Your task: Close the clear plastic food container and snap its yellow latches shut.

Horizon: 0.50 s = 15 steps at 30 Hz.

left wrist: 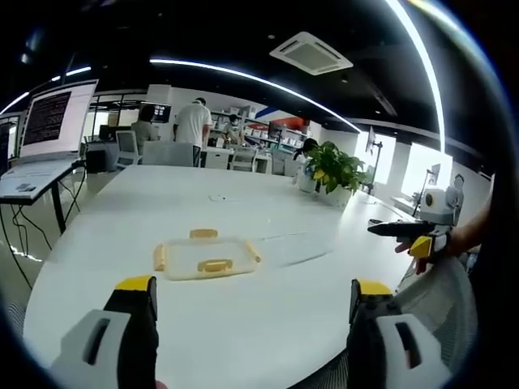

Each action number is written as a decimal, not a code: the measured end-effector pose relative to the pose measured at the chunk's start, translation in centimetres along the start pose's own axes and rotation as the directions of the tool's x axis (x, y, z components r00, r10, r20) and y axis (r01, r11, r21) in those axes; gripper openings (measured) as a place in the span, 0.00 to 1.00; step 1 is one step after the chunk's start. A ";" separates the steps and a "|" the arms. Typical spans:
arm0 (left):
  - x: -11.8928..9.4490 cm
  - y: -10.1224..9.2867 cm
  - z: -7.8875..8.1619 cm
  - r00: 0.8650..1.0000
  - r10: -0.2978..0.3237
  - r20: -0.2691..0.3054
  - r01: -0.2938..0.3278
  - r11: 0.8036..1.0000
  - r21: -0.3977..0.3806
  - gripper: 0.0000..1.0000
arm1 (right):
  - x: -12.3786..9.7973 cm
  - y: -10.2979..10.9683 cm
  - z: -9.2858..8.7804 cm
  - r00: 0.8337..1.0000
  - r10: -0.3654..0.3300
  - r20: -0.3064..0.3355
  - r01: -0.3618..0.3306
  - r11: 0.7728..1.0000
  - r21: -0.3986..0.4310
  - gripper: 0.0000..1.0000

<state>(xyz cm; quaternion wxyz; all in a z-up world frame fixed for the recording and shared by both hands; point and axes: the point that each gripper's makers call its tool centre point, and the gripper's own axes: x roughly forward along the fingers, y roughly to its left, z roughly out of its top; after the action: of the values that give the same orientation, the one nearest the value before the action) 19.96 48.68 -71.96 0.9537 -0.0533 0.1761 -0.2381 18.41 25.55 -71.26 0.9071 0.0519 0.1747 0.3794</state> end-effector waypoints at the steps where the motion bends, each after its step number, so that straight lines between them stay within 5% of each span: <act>1: 0.0 0.0 0.2 1.000 0.003 0.006 -0.003 1.000 0.003 0.98 | 0.0 -0.1 0.1 1.000 -0.002 0.003 0.002 1.000 -0.005 1.00; 15: 0.1 0.0 0.4 1.000 -0.004 0.004 0.004 1.000 0.002 0.97 | 0.1 0.3 0.7 1.000 0.004 0.000 -0.004 0.999 -0.034 0.99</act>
<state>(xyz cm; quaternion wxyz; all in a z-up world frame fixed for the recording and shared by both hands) 20.18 48.70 -71.57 0.9537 -0.0529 0.1738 -0.2399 18.52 25.83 -70.51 0.9071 0.0366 0.1681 0.3842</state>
